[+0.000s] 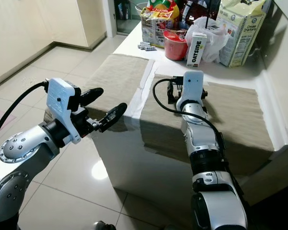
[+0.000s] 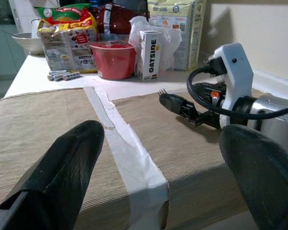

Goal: Setting the table

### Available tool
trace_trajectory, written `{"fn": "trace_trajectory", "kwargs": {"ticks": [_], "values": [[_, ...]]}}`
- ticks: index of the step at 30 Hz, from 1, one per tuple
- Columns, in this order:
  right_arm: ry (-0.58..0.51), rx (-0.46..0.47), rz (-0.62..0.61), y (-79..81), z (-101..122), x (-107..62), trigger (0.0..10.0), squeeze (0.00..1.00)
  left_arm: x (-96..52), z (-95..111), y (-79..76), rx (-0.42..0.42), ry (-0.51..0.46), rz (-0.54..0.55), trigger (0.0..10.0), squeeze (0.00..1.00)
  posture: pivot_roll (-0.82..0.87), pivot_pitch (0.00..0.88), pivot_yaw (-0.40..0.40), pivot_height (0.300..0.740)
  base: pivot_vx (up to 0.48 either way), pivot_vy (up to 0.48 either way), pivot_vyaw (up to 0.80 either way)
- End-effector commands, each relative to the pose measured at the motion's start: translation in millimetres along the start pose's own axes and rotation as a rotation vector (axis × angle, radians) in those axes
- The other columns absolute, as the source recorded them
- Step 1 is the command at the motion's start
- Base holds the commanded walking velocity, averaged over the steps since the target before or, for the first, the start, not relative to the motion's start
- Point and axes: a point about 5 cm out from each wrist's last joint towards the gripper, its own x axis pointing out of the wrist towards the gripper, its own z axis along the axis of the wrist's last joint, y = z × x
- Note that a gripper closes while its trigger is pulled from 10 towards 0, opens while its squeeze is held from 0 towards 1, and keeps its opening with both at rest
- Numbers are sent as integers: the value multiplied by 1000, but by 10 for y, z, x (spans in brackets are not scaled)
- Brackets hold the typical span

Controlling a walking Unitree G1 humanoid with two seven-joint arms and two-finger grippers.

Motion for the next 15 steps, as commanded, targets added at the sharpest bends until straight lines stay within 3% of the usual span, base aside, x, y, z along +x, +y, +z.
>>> {"fn": "trace_trajectory", "kwargs": {"ticks": [1,15], "values": [[20,3,-5,8,-10,-29,10000,0,-22,54,2,15,-11,4,10000,0,-35,0,48,740,0,0,0],[169,42,-29,7,-232,-71,10000,0,-14,82,5,26,-2,-2,10000,0,-32,0,49,740,0,0,0]]}}
